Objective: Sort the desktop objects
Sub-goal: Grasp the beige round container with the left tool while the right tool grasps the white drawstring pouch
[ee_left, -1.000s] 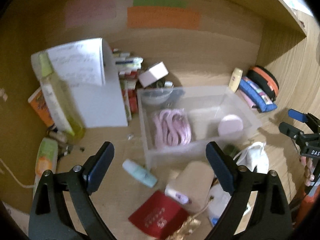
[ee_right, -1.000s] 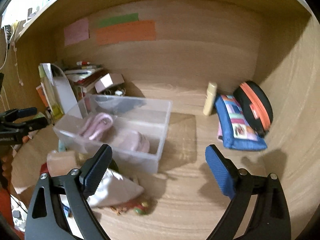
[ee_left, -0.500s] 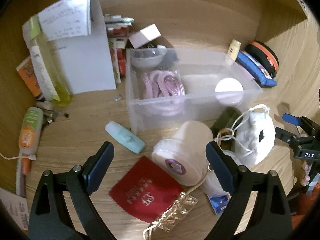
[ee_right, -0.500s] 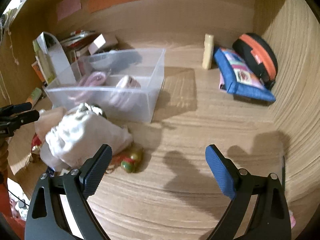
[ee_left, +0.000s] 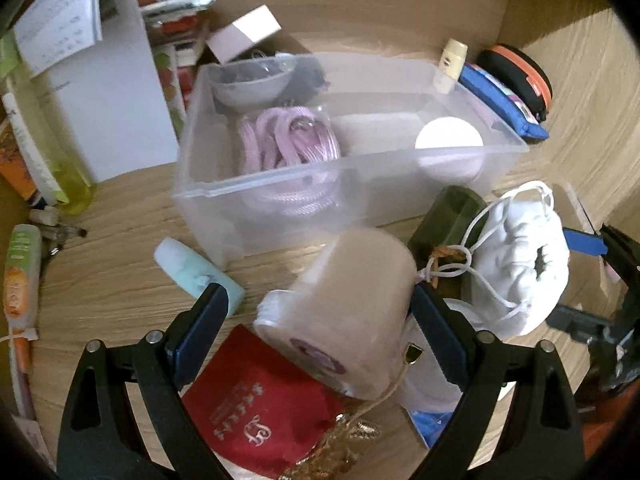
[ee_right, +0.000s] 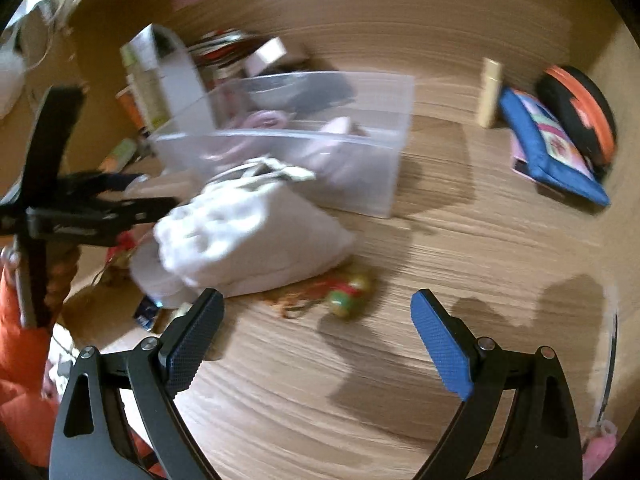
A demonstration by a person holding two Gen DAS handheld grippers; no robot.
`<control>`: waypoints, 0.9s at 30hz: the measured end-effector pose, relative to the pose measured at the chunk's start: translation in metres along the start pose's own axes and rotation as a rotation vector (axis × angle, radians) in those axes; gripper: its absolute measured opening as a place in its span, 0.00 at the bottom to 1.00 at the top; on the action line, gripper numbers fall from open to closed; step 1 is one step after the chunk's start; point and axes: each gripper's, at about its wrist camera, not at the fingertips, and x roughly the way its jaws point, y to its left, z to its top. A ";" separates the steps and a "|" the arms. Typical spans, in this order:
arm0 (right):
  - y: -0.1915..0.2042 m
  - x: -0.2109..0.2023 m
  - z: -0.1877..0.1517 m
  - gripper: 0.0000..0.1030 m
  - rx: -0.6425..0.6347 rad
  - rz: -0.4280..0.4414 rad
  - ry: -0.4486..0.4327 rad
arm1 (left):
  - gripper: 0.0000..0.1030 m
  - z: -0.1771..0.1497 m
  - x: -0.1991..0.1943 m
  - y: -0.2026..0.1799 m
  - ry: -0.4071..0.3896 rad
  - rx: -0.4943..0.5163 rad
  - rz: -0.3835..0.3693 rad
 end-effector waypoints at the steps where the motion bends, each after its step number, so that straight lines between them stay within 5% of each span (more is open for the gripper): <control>1: 0.003 0.002 0.001 0.91 -0.013 -0.003 0.004 | 0.93 0.000 0.002 0.000 0.002 -0.001 -0.004; 14: 0.024 0.038 0.024 0.92 -0.070 0.051 0.062 | 0.93 -0.008 0.004 0.020 -0.036 -0.087 -0.056; 17: 0.021 0.042 0.026 0.92 -0.049 0.056 0.053 | 0.73 -0.008 0.005 0.020 -0.039 -0.084 -0.085; 19: 0.020 0.042 0.027 0.92 -0.041 0.065 0.042 | 0.73 -0.008 0.006 0.016 -0.050 -0.069 -0.056; 27: 0.018 0.032 0.026 0.65 -0.032 0.076 0.014 | 0.71 -0.008 0.004 0.014 -0.078 -0.075 -0.023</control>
